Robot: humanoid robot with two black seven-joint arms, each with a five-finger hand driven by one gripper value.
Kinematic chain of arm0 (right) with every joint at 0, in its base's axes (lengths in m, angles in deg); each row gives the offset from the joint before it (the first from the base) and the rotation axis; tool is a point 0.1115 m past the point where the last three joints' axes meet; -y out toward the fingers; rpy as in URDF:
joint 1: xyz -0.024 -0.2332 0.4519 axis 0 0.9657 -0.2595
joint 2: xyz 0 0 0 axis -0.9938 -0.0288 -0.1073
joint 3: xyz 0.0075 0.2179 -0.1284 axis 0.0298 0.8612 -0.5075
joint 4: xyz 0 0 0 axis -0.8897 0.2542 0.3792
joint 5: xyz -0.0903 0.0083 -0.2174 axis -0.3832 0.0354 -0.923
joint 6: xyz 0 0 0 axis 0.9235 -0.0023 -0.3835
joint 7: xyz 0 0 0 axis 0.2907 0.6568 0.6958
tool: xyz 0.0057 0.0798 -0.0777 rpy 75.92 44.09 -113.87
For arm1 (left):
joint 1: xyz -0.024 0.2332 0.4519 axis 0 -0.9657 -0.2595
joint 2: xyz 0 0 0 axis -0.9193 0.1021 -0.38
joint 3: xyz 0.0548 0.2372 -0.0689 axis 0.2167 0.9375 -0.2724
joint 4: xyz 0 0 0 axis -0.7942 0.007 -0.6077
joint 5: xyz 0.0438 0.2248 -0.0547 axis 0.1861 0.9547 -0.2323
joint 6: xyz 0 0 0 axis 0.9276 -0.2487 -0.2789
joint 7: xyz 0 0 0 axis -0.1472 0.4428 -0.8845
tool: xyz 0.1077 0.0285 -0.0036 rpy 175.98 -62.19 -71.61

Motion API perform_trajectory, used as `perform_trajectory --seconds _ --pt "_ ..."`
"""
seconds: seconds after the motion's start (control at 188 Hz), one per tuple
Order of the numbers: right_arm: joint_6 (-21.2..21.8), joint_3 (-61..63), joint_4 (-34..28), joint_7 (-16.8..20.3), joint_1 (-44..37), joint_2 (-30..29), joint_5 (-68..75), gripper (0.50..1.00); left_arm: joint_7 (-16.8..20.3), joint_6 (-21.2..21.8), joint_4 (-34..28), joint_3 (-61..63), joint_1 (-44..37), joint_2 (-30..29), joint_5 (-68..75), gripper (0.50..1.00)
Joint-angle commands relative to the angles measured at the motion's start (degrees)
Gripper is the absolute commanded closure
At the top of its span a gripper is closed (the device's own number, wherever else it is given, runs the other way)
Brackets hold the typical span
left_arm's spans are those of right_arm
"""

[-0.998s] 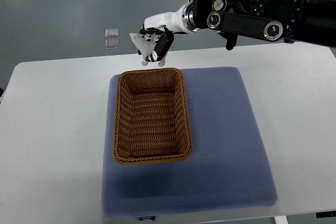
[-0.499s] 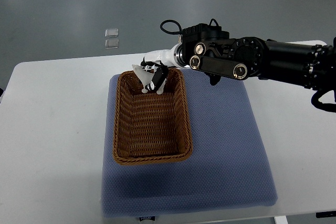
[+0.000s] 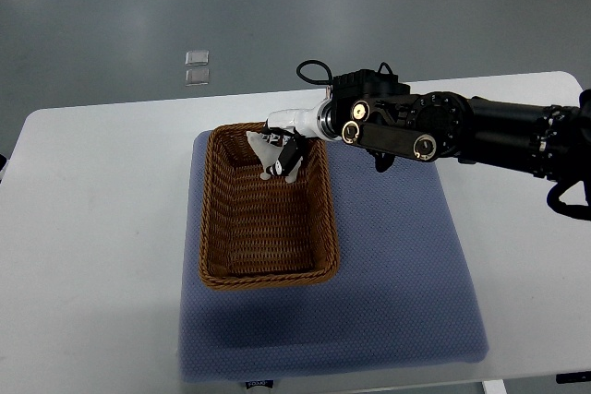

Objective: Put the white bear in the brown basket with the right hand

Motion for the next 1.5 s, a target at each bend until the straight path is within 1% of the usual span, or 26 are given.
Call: perform_trajectory --seconds 0.0,0.037,0.074,0.175,0.249,0.297,0.35,0.605,0.69,0.77,0.865,0.902,0.95,1.008,1.019,1.12,1.173,1.226,1.237,1.337,1.417,1.449,1.497 --pt "-0.4 0.0 0.0 -0.1 0.8 0.0 0.0 0.852 -0.1 0.0 0.0 0.0 0.0 0.0 0.0 0.5" --pt "-0.4 0.1 0.0 -0.1 1.1 0.0 0.0 0.824 -0.1 0.0 0.0 0.0 0.0 0.0 0.0 0.5" --pt "-0.4 0.1 0.0 -0.2 1.2 0.0 0.0 0.81 -0.1 0.1 0.0 0.0 0.0 0.0 0.0 0.5" --pt "-0.4 0.3 0.0 -0.2 1.4 0.0 0.0 0.75 -0.1 0.1 0.0 0.0 0.0 0.0 0.0 0.5" --pt "-0.4 0.4 0.0 -0.2 1.5 0.0 0.0 0.744 -0.1 0.0 0.0 0.0 0.0 0.0 0.0 0.5" --pt "-0.4 0.4 0.0 -0.2 1.5 0.0 0.0 0.726 -0.1 0.0 0.0 0.0 0.0 0.0 0.0 0.5" --pt "-0.4 0.4 0.0 -0.2 1.5 0.0 0.0 0.718 -0.1 0.0 0.0 0.0 0.0 0.0 0.0 0.5" --pt "-0.4 1.5 0.0 -0.2 0.4 0.0 0.5 0.711 -0.1 0.0 0.0 0.0 0.0 0.0 0.0 0.5" --pt "-0.3 4.8 0.0 -0.2 -0.4 0.0 0.6 0.701 -0.1 0.0 -0.1 0.0 0.0 0.0 0.0 0.5" --pt "-0.3 8.4 0.0 -0.2 -0.6 0.0 0.7 0.677 -0.1 0.1 0.0 0.0 0.0 0.0 0.0 0.5" --pt "-0.4 12.9 0.0 -0.4 -0.4 0.0 0.9 0.668 -0.1 0.1 0.0 0.0 0.0 0.0 0.0 0.5" --pt "-0.5 15.8 0.0 -0.9 0.1 0.0 0.9 0.656 -0.1 0.0 -0.1 0.0 0.0 0.0 0.0 0.5" --pt "-0.5 19.0 0.0 -2.0 0.5 0.7 0.9 0.654 -0.1 0.0 0.0 0.0 0.0 0.0 0.0 0.5" --pt "-0.7 24.2 0.0 -4.7 3.3 2.9 1.1 0.652 -0.1 0.0 0.0 0.0 0.0 0.0 0.0 0.5" --pt "-0.7 24.2 0.0 -4.7 3.3 2.9 1.1 0.652 -0.1 0.0 0.0 0.0 0.0 0.0 0.0 0.5" --pt "-2.0 35.9 0.0 -11.4 10.1 6.1 3.2 0.652 -0.1 0.0 0.0 0.0 0.0 0.0 0.0 0.5" --pt "-2.3 41.9 0.0 -13.5 14.0 6.6 4.4 0.652 -0.1 0.1 0.0 0.1 0.0 0.0 0.0 0.5" --pt "-2.8 48.3 0.0 -14.3 17.9 6.6 5.4 0.652 -0.1 0.1 0.0 0.1 0.0 0.0 0.0 0.5" --pt "-2.8 48.3 0.0 -14.3 17.9 6.6 5.4 0.652 -0.1 0.1 0.0 0.1 0.0 0.0 0.0 0.5" --pt "-3.1 61.7 0.0 -14.3 25.0 5.5 6.7 0.652 -0.1 0.1 0.0 0.1 0.0 0.0 0.0 0.5" --pt "-3.2 67.6 0.0 -14.5 28.6 4.8 8.8 0.65 -0.1 0.0 0.0 0.2 0.0 0.0 0.0 0.5" --pt "-3.2 69.7 0.1 -14.8 30.0 4.3 10.2 0.642 -0.1 0.0 0.0 0.2 0.0 0.0 0.0 0.5" --pt "-3.3 72.5 0.4 -15.7 32.1 3.4 12.9 0.642 -0.1 0.0 0.0 0.2 0.0 0.0 0.0 0.5"
